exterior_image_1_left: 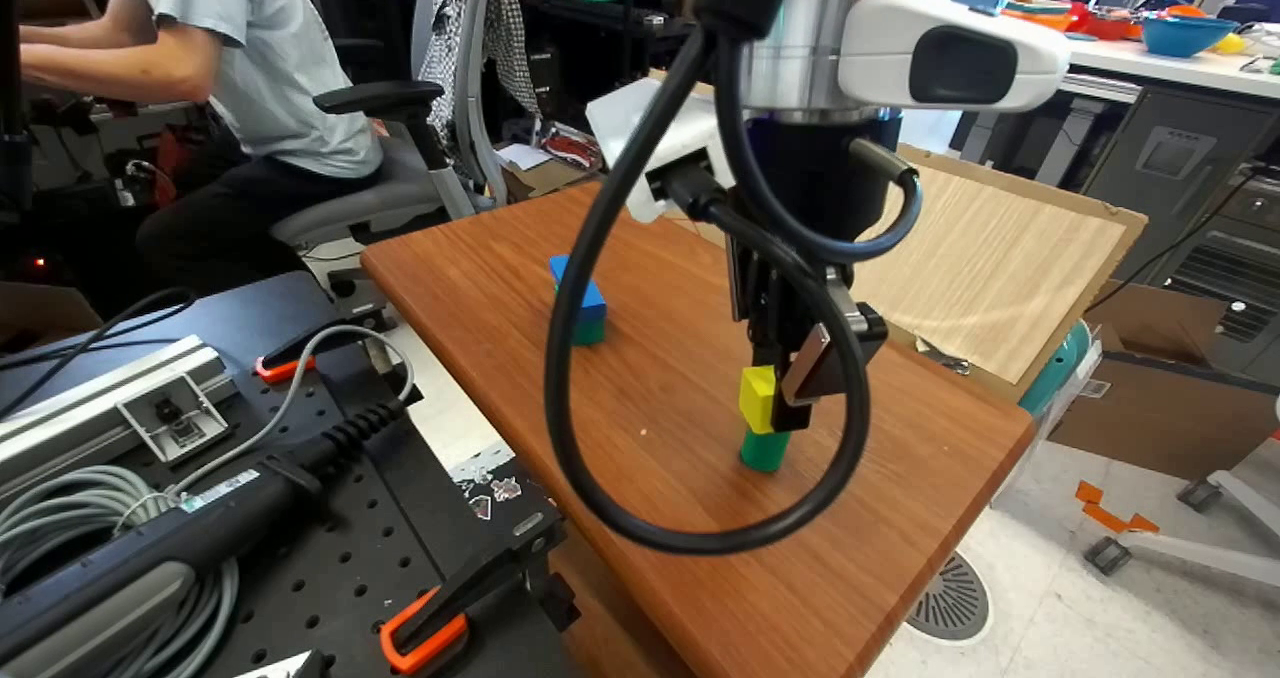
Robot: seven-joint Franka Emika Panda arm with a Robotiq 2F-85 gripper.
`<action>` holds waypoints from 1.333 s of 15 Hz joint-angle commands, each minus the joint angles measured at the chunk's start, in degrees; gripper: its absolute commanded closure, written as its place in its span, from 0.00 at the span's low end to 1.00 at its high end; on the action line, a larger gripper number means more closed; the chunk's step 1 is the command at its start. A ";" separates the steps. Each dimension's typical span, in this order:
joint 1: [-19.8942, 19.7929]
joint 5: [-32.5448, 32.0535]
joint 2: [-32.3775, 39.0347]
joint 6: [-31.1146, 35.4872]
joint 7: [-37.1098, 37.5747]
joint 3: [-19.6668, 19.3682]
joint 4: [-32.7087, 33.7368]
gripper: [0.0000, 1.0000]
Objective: Remove the yellow block from the stack and place it on top of the green block on the right
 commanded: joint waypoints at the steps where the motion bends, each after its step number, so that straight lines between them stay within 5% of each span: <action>1: -0.78 3.36 -0.03 1.24 -3.62 1.80 1.09 0.92; 19: -1.26 5.92 1.68 0.64 -7.81 2.19 2.99 0.92; 20: -1.33 6.10 1.68 0.41 -7.88 2.27 3.02 0.42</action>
